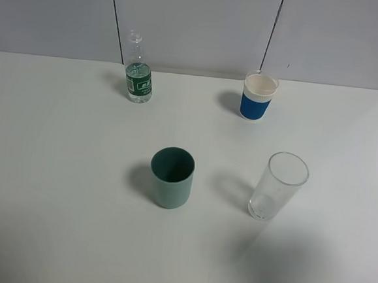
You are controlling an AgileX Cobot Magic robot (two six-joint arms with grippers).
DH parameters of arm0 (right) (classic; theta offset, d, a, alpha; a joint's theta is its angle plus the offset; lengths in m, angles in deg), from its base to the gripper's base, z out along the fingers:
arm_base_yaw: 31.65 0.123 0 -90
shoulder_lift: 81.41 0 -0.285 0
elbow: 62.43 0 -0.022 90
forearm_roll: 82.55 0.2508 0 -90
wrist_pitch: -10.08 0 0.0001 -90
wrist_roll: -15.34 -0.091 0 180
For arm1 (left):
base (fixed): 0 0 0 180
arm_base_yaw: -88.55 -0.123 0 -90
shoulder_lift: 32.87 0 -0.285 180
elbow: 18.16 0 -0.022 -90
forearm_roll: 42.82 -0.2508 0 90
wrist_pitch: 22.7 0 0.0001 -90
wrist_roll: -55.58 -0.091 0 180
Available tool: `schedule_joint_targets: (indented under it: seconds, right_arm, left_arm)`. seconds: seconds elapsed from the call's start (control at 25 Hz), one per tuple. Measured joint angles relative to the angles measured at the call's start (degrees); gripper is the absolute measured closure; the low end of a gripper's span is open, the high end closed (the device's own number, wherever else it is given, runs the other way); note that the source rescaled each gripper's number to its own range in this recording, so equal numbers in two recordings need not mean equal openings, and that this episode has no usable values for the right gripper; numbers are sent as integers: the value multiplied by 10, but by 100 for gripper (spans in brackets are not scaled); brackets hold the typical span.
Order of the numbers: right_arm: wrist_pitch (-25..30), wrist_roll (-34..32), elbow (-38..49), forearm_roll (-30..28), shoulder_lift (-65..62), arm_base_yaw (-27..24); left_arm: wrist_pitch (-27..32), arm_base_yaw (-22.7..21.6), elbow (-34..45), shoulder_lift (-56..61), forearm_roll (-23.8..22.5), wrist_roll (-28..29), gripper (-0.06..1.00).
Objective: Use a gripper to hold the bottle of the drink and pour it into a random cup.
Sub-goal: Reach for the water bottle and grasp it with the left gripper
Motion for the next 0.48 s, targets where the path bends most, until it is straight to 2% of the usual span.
schedule_joint_targets:
  seconds: [0.48]
  right_arm:
    - [0, 0, 0, 0, 0, 0]
  left_arm:
    - [0, 0, 0, 0, 0, -2, 37]
